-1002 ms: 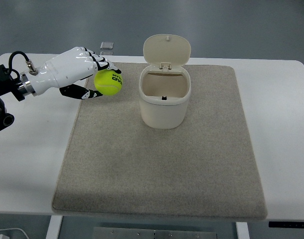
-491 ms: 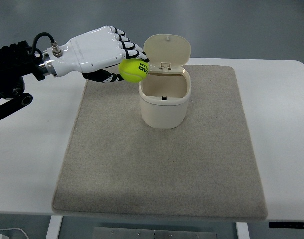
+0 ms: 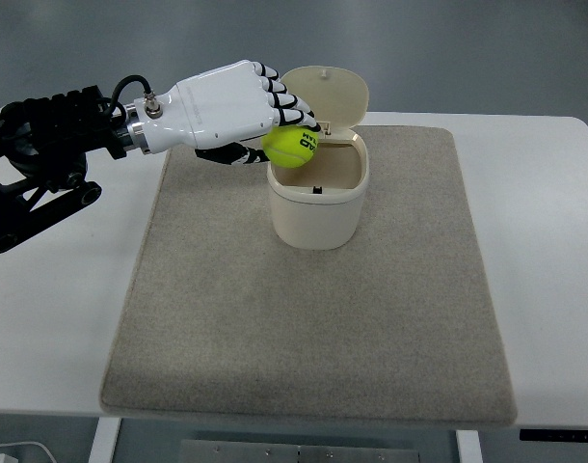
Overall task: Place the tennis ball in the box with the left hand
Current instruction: 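Carry the ball with the left hand over the open cream bin, then open the left hand fingers to drop the ball into the bin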
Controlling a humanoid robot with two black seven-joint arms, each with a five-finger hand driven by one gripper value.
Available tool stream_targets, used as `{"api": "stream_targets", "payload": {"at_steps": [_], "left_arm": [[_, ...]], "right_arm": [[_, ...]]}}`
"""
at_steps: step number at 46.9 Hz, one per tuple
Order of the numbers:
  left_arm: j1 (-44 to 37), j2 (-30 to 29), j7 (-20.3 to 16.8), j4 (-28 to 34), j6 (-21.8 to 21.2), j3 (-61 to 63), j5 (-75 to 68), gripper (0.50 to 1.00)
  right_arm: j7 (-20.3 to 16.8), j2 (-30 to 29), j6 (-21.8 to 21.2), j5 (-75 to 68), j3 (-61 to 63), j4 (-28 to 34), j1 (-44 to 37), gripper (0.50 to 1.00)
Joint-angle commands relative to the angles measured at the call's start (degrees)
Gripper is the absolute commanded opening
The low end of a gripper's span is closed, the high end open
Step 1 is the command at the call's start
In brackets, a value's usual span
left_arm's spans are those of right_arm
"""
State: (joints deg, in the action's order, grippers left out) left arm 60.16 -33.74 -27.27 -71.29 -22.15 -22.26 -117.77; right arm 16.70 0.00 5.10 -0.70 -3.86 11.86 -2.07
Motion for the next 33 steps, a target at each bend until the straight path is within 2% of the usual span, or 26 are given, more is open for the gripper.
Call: {"api": "stream_targets", "payload": {"at_steps": [1, 9, 10, 12, 13, 16, 19, 24, 27, 28, 33], "left_arm": [[-0.21, 0.86, 0.03, 0.18, -0.09, 0.02, 0.17, 0.5], [-0.74, 2.0, 0.03, 0.45, -0.18, 0.11, 0.7, 0.5], [-0.74, 2.18, 0.03, 0.45, -0.26, 0.03, 0.78, 0.527], [-0.83, 2.53, 0.03, 0.53, -0.26, 0.02, 0.96, 0.629], [-0.92, 2.62, 0.03, 0.53, -0.26, 0.02, 0.96, 0.651], [-1.01, 2.8, 0.03, 0.53, -0.26, 0.02, 0.96, 0.664], [-1.01, 2.8, 0.03, 0.53, -0.26, 0.02, 0.96, 0.756], [-1.09, 2.8, 0.03, 0.53, -0.26, 0.02, 1.05, 0.78], [-1.27, 2.71, 0.03, 0.8, -0.26, 0.02, 1.14, 0.859], [-1.27, 2.71, 0.03, 1.06, -0.26, 0.02, 1.22, 0.87], [-1.71, 2.71, 0.03, 1.68, -0.26, 0.11, 2.1, 0.881]], "right_arm": [[0.0, 0.0, 0.0, 0.0, 0.0, 0.0, 0.05, 0.938], [0.0, 0.0, 0.0, 0.0, 0.0, 0.0, -0.04, 0.94], [0.0, 0.0, 0.0, 0.0, 0.0, 0.0, 0.05, 0.938], [0.0, 0.0, 0.0, 0.0, 0.0, 0.0, -0.04, 0.94], [0.0, 0.0, 0.0, 0.0, 0.0, 0.0, 0.05, 0.94], [0.0, 0.0, 0.0, 0.0, 0.0, 0.0, 0.05, 0.938], [0.0, 0.0, 0.0, 0.0, 0.0, 0.0, 0.05, 0.94], [0.0, 0.0, 0.0, 0.0, 0.0, 0.0, -0.04, 0.94], [0.0, 0.0, 0.0, 0.0, 0.08, 0.0, -0.04, 0.94], [0.0, 0.0, 0.0, 0.0, 0.0, 0.0, 0.05, 0.938], [0.0, 0.0, 0.0, 0.0, 0.0, 0.0, -0.04, 0.94]]}}
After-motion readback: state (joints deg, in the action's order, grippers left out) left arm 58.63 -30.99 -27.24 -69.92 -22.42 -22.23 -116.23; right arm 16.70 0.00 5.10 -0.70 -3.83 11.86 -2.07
